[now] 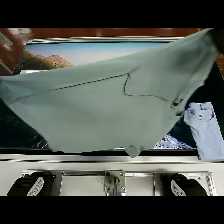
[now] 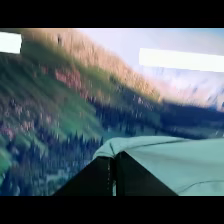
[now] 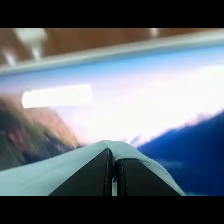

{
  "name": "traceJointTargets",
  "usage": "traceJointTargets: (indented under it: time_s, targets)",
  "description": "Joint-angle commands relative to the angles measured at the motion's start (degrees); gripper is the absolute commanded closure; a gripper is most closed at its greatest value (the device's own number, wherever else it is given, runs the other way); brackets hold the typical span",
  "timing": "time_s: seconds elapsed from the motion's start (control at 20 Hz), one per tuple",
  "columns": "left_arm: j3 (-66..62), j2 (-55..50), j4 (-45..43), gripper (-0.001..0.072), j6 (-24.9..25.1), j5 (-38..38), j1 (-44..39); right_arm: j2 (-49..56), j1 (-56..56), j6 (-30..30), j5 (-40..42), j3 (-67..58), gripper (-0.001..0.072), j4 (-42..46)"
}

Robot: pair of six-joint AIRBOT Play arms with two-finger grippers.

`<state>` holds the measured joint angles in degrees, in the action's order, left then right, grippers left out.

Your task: Fold the shirts.

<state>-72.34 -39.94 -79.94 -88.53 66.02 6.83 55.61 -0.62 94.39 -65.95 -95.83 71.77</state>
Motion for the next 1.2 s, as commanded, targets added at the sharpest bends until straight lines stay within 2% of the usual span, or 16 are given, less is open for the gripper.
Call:
traceJointTargets:
  time_s: [0.0,0.1,0.2,0.4,0.5,0.55,0.6,0.65,0.8,0.9,0.95,1.0,1.05,1.1,1.15]
  targets:
    - [6.14,-12.15,-0.24,0.0672,2.32,-2.95,0.04,14.32,0.02,-1.05,-0.83,1.36,0.0649,0.87]
    - [5.92,-21.9,0.11,0.0671,3.82,-8.76,0.04,24.46,-0.07,-2.16,5.44,1.33,0.0648,1.88]
    - [3.69,-31.28,4.42,0.0671,3.8,-11.21,0.04,32.89,-0.11,-0.26,10.56,1.33,0.0648,-0.42]
    - [1.4,-44.96,18.64,0.0667,3.8,-11.37,0.04,43.63,0.02,1.31,11.17,1.33,0.0641,-14.38]
    - [1.01,-47.56,23.04,0.0592,3.82,-10.95,0.04,45.05,0.02,0.55,11.89,1.33,0.0634,-20.68]
    - [0.46,-47.74,22.73,0.0384,3.85,-10.45,0.15,44.78,0.02,0.42,12.68,1.11,0.0431,-21.44]
    - [-0.57,-47.71,22.03,0.0158,3.85,-8.81,0.83,44.24,-0.55,-0.39,12.46,0.61,0.0083,-22.27]
    - [-2.45,-47.71,20.68,0.0092,3.85,-4.79,2.23,43.36,-1.42,-2.08,11.26,-0.07,0.0021,-23.1]
    - [-7.06,-46.9,11.54,0.0119,4.72,13.46,8.96,38.07,-6.03,-7.23,2.89,-0.87,0.0026,-22.99]
    - [-4.13,-44.48,6.99,0.0125,8.46,25.03,14.45,34.29,-9.73,-9.01,-7.02,-0.87,0.0026,-15.72]
    - [0.79,-41.88,6.91,0.0192,10.56,27.67,17.49,33.09,-11.39,-9.07,-13.16,-0.79,0.0026,-9.57]
    - [6.93,-38.93,7.8,0.0195,11.63,26.82,20.24,32.48,-12.9,-9.33,-18.4,-0.35,0.0026,-4.55]
    - [14.43,-35.65,9.7,0.0155,12.76,24.04,23.12,32.06,-14.69,-9.88,-22.69,1.01,0.0026,-1.6]
    - [21.16,-33.22,11.61,0.0057,12.92,20.79,25.51,31.87,-16.5,-10.29,-25.03,2.84,0.0026,-1.57]
    - [27.17,-31.61,13.35,0.0031,12.98,17.05,27.63,31.78,-18.16,-10.25,-26.21,4.94,0.0026,-3.19]
